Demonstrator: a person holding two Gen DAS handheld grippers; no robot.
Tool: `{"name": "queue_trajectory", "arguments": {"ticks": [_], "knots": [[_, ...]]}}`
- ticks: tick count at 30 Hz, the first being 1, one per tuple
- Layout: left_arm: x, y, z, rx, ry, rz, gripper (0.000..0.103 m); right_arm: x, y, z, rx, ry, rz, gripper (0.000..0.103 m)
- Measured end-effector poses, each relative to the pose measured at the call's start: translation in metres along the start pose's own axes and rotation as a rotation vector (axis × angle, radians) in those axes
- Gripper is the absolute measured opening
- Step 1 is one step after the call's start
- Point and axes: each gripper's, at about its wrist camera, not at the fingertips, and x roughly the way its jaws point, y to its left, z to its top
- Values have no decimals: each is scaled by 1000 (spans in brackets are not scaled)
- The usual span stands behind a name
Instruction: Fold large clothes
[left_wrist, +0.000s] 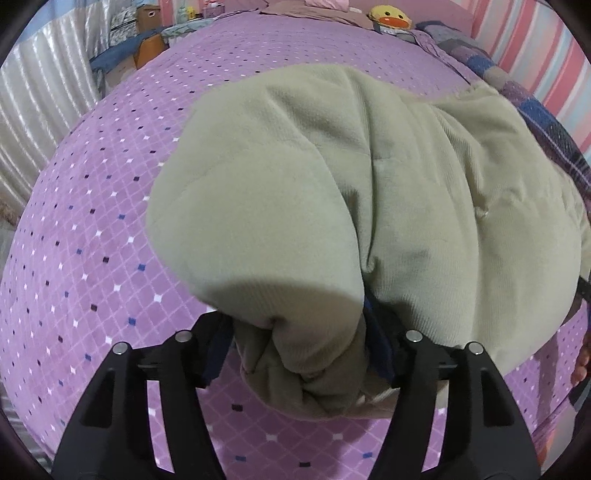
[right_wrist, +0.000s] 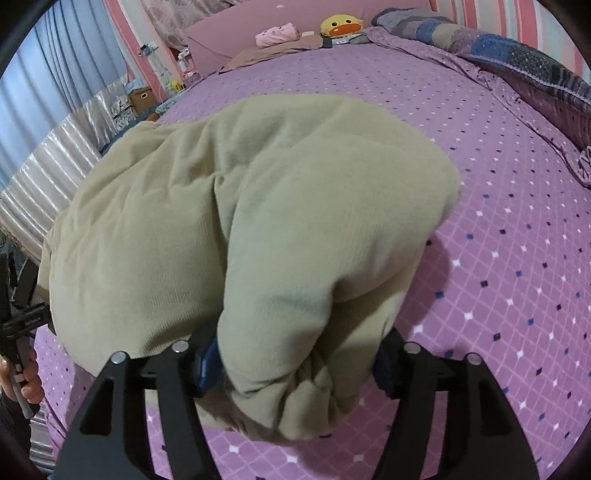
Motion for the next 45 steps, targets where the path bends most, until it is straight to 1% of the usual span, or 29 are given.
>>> {"name": "queue_trajectory", "arguments": {"ticks": [2, 3, 4, 6, 9, 11, 14, 16, 18, 21, 26, 29, 32, 35, 36, 37, 38, 40, 43, 45], "knots": [[-5, -1, -2, 2, -16, 17, 74, -4, 0, -4, -7, -8, -19, 71], [-9, -2, -3, 10, -36, 37, 82, -7, 0, -5, -5, -17, -28, 72], [-15, -3, -4, 24, -65, 65, 87, -10, 0, -7, -2, -26, -35, 75], [-21, -3, -5, 32, -88, 72, 88, -18, -3, -11, -5, -60, -59, 78], [-20, -2, -3, 31, -86, 103, 88, -27, 2, -13, -46, -101, -127, 80], [-19, -3, 0, 18, -86, 101, 89, -32, 9, -13, -70, -123, -160, 80], [-16, -4, 4, 3, -107, 126, 96, -40, 15, -13, -103, -169, -221, 80], [-14, -2, 5, -5, -117, 134, 98, -43, 18, -17, -107, -190, -254, 82], [-12, 1, 2, -13, -124, 133, 99, -43, 16, -21, -107, -202, -283, 84], [-13, 8, -3, -39, -123, 124, 100, -45, 19, -24, -99, -210, -317, 84], [-25, 22, -14, -119, -141, 79, 99, -55, 23, -32, -68, -234, -353, 85], [-21, 29, -18, -153, -136, 90, 100, -48, 22, -33, -72, -215, -384, 86], [-6, 28, -17, -142, -135, 154, 100, -38, 13, -34, -51, -210, -391, 91], [4, 30, -16, -146, -141, 187, 100, -30, 8, -35, -63, -201, -391, 92], [8, 32, -16, -151, -138, 182, 100, -27, 6, -36, -71, -200, -395, 94], [11, 35, -14, -162, -132, 173, 100, -22, 4, -36, -78, -196, -403, 97], [17, 39, -13, -181, -120, 152, 100, -19, 3, -36, -78, -191, -402, 98], [23, 46, -13, -197, -113, 122, 100, -14, -2, -34, -63, -180, -383, 100], [24, 45, -12, -175, -117, 132, 100, -11, -7, -33, -39, -175, -363, 100], [19, 42, -9, -161, -123, 140, 100, -17, -5, -32, -21, -181, -360, 100]]}}
